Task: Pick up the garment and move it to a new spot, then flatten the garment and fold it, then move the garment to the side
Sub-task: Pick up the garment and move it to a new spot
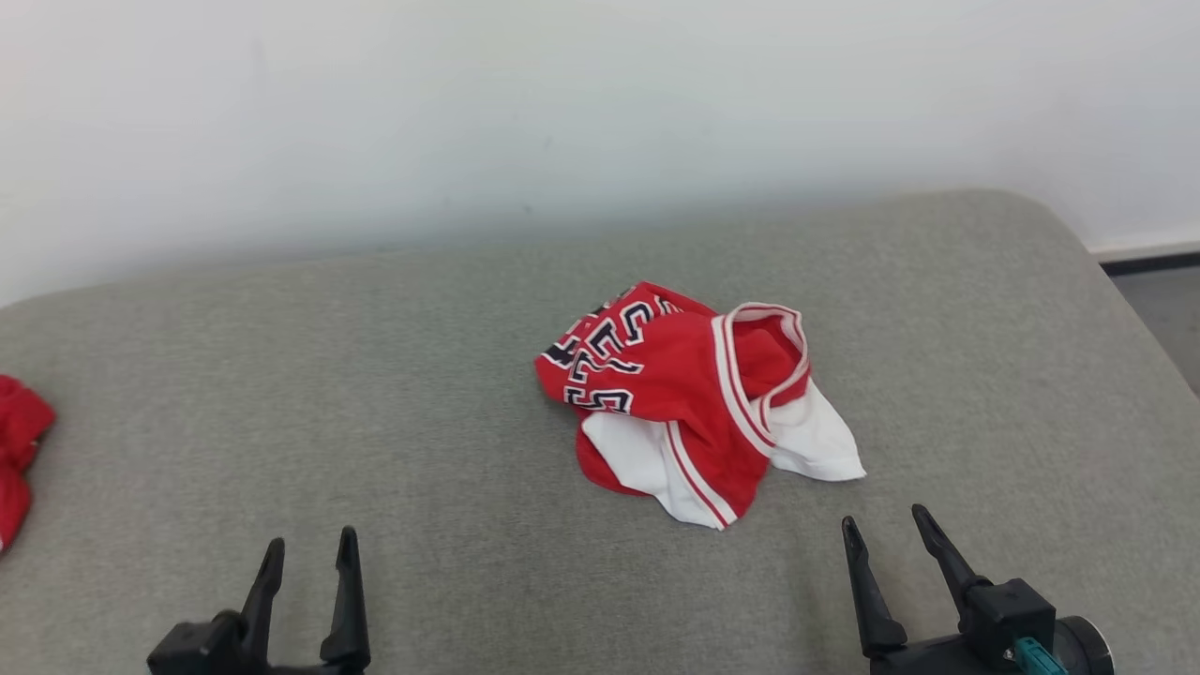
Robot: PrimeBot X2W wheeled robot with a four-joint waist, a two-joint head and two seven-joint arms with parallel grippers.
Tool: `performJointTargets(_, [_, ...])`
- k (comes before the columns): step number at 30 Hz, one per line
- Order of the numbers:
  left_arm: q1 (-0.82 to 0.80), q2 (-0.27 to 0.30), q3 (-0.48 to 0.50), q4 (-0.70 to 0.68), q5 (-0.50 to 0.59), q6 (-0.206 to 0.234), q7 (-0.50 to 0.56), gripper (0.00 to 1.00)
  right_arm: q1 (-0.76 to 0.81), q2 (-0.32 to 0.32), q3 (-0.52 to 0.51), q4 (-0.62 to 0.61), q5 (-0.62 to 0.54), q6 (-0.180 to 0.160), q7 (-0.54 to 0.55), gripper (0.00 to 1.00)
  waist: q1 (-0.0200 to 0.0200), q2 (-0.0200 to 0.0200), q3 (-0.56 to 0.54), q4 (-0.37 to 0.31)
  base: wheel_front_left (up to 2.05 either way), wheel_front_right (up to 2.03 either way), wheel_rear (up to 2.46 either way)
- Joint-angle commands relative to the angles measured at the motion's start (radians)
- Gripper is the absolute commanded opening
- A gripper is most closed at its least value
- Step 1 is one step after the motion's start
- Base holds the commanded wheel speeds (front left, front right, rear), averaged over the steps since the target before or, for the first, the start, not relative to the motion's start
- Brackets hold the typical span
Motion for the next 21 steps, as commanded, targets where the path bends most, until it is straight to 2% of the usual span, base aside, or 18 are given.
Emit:
performJointTargets(1, [0.029, -0.003, 0.013, -0.012, 0.019, -0.004, -0.001, 1.00, 0.016, -0.001, -0.003, -0.001, -0.007, -0.002, -0.003, 1.00, 0.0002, 0.0001, -0.063, 0.068, 0.00, 0.00, 0.00])
performJointTargets(10, [0.106, -0.025, 0.067, -0.045, 0.067, -0.028, -0.001, 1.00, 0.050, -0.002, -0.024, 0.016, 0.001, -0.002, -0.008, 1.00, 0.0002, 0.0001, -0.080, 0.086, 0.00, 0.00, 0.00])
performJointTargets(21, [0.091, -0.039, 0.092, -0.029, 0.097, -0.052, -0.001, 1.00, 0.047, -0.001, -0.026, 0.032, 0.018, -0.002, -0.008, 1.00, 0.0002, 0.0001, -0.078, 0.085, 0.00, 0.00, 0.00])
